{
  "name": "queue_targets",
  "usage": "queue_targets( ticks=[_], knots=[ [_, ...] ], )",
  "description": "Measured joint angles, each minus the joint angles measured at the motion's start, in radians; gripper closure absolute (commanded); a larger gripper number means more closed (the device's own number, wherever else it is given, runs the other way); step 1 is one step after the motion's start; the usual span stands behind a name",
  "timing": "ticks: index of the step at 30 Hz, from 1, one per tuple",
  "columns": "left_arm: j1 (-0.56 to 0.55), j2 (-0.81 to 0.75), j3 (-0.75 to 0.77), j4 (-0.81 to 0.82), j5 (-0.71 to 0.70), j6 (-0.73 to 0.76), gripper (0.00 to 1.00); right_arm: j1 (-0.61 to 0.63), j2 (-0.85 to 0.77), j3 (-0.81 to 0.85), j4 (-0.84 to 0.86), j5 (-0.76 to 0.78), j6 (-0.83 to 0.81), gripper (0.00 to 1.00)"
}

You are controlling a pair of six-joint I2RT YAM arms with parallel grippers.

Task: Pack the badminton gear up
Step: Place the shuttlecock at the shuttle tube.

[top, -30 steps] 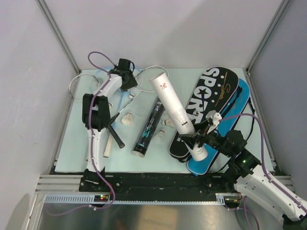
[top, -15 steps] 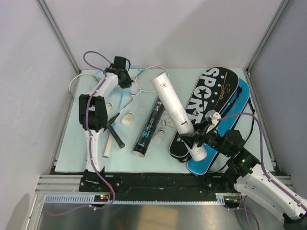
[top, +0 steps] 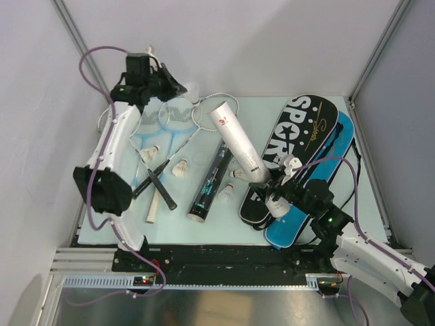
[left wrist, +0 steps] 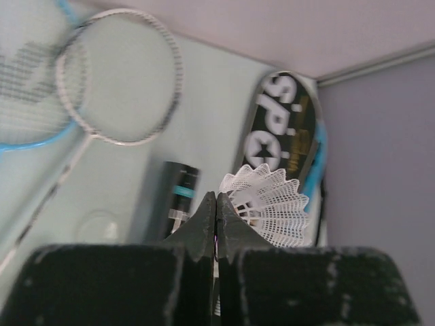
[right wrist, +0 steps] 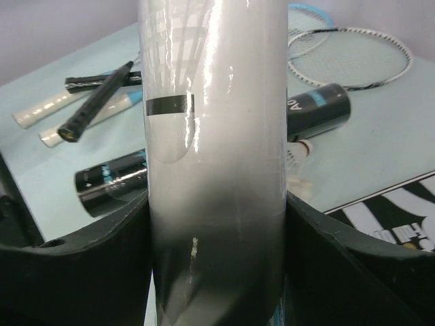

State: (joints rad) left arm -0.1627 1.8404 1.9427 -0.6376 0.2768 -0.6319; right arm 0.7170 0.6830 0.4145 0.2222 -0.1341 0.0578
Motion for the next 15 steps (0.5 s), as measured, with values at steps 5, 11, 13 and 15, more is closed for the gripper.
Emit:
queue_targets(
  ticks=[5,11,13,15],
  knots=[
    [0.016,-0.133,0.014,0.008,0.167,-0.054,1.00,0.000,-0.013,-0.084,0.124,0.024,-0.134,0.59],
    [0.007,-0.229,0.005,0.085,0.359,-0.198,1.00,0.000,-0.062,-0.116,0.202,0.024,-0.252,0.59],
    [-0.006,-0.258,-0.018,0.134,0.410,-0.256,1.00,0.000,-0.076,-0.119,0.229,0.020,-0.279,0.59],
    [-0.030,-0.286,-0.042,0.181,0.458,-0.312,1.00,0.001,-0.085,-0.122,0.245,0.014,-0.297,0.59]
  ],
)
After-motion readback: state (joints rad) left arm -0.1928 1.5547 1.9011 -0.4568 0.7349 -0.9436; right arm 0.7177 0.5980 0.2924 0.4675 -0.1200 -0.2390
